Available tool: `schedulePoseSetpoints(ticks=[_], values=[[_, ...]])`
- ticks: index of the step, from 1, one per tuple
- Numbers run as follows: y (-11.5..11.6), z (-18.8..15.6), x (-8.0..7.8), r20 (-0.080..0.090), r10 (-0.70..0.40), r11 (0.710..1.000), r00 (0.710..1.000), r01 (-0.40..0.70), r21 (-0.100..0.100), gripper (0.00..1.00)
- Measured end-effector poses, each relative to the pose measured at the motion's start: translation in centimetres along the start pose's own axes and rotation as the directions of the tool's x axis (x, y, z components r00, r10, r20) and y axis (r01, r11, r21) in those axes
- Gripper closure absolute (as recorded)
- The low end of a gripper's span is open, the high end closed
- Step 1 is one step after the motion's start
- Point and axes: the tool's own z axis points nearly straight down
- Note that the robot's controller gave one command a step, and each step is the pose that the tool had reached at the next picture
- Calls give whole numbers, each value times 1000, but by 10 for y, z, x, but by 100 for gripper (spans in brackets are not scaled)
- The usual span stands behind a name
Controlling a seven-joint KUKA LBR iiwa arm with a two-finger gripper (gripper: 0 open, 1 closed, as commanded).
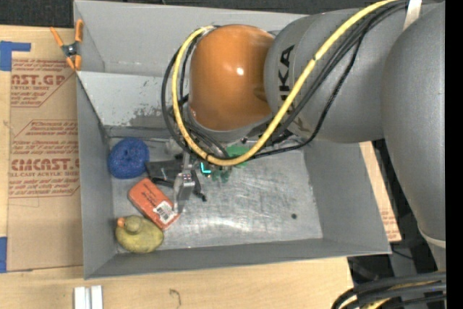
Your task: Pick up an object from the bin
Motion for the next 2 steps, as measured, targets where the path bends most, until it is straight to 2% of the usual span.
schedulePoseSetpoints(ticks=[1,2], values=[[0,-2,-1,3,0,1000,1000,0,0,0],[1,-3,-5,8,-53,999,999,53,0,0]])
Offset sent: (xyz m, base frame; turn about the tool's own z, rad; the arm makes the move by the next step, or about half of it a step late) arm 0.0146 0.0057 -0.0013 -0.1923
